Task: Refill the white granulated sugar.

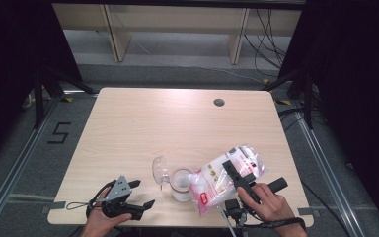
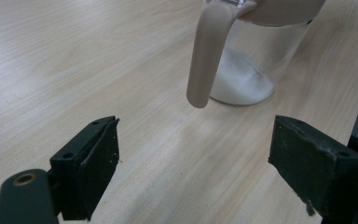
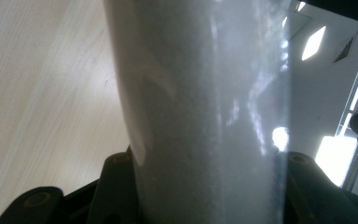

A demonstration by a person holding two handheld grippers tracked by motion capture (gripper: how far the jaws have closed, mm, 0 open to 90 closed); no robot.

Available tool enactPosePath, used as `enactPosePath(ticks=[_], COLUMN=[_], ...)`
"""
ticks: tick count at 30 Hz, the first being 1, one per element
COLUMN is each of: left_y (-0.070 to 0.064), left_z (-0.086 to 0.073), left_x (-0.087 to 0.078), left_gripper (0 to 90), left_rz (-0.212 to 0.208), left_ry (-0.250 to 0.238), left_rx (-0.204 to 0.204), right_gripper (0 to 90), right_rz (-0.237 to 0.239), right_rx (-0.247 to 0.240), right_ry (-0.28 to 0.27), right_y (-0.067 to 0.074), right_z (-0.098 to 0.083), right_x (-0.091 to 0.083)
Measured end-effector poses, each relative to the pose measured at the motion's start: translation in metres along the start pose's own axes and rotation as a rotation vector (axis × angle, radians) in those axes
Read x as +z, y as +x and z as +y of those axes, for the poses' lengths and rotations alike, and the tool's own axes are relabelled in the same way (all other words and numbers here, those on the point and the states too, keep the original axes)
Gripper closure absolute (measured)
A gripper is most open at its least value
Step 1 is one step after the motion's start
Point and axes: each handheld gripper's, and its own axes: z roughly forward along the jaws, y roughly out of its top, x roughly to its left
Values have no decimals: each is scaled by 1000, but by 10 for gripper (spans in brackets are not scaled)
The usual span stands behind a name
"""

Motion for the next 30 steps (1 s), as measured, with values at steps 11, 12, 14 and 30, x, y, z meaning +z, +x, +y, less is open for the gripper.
enactPosePath(ticks=[11,12,14,30], left_y=[1,0,1,0], left_z=[0,0,0,0], left_x=[0,0,0,0], left_gripper=[155,155,155,155], left_rz=[0,-1,-2,-4], left_ry=[9,3,-2,-6], left_rx=[6,4,-1,-9], right_gripper=[593,594,597,614], right_rz=[-22,-23,-27,-22], right_rx=[14,-4,5,19], right_ry=[-3,-9,4,-25], right_y=[-3,-5,-3,-1], right_z=[1,0,-1,2], right_x=[-1,-1,-2,-2])
